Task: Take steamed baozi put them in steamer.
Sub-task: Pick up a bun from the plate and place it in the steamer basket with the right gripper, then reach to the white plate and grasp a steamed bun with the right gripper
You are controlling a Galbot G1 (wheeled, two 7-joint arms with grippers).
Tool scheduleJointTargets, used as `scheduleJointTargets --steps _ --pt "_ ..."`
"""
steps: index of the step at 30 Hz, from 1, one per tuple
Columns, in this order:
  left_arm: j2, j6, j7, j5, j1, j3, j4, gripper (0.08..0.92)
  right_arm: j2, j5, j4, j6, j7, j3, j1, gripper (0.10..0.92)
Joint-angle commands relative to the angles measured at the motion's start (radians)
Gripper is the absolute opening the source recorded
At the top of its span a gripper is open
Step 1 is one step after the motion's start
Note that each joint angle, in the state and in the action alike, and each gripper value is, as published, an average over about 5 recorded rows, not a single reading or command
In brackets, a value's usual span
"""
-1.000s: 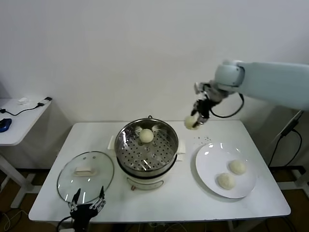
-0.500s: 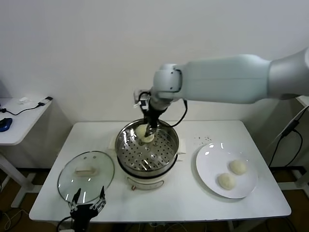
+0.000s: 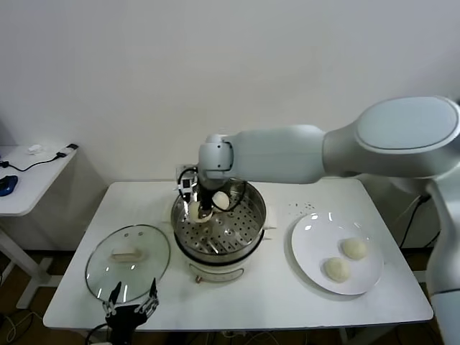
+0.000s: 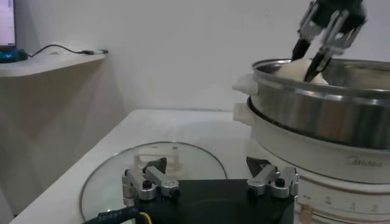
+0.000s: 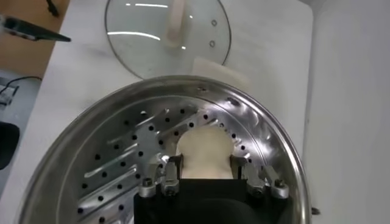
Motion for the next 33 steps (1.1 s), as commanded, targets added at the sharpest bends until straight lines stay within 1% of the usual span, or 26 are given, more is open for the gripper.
scheduleJointTargets --steps 1,4,6,9,14,17,21,23,26,29,33 --pt "-0.001 -0.001 -0.001 0.001 0.002 0.002 0.002 0.823 0.039 -0.030 -0.062 -0.015 0.029 0.029 -0.099 0.545" --pt "-0.002 -0.002 -0.001 0.003 0.004 0.005 0.000 0.823 0.032 -0.029 -0.050 -0.011 0.012 0.031 -0.084 0.548" --pt "-0.003 -0.002 -0.001 0.004 0.005 0.007 -0.001 0.823 0.021 -0.034 -0.037 -0.002 -0.004 0.032 -0.067 0.569" --pt "-0.003 -0.003 -0.001 0.006 0.007 0.010 -0.003 0.823 -0.014 -0.051 -0.006 0.025 -0.053 0.032 -0.012 0.642" --pt "-0.003 -0.003 0.000 0.011 0.012 0.015 -0.010 0.823 -0.130 -0.105 0.044 0.160 -0.216 0.003 0.151 0.779" --pt "-0.003 -0.003 0.001 0.017 0.012 0.021 -0.013 0.823 -0.246 -0.110 0.101 0.218 -0.306 -0.027 0.252 0.816" --pt "-0.004 -0.003 0.001 0.021 0.014 0.024 -0.018 0.823 -0.482 -0.134 0.231 0.255 -0.374 -0.130 0.389 0.822" --pt "-0.004 -0.004 0.002 0.021 0.015 0.024 -0.020 0.823 -0.592 -0.172 0.297 0.274 -0.400 -0.200 0.443 0.823" --pt "-0.002 -0.003 0.002 0.021 0.015 0.020 -0.020 0.823 -0.738 -0.271 0.367 0.298 -0.414 -0.321 0.481 0.823" --pt "-0.002 -0.002 0.002 0.020 0.014 0.016 -0.019 0.823 -0.855 -0.388 0.404 0.303 -0.394 -0.401 0.442 0.823" --pt "-0.005 0.001 0.002 0.022 0.010 0.016 -0.015 0.823 -0.954 -0.493 0.418 0.286 -0.349 -0.390 0.305 0.823"
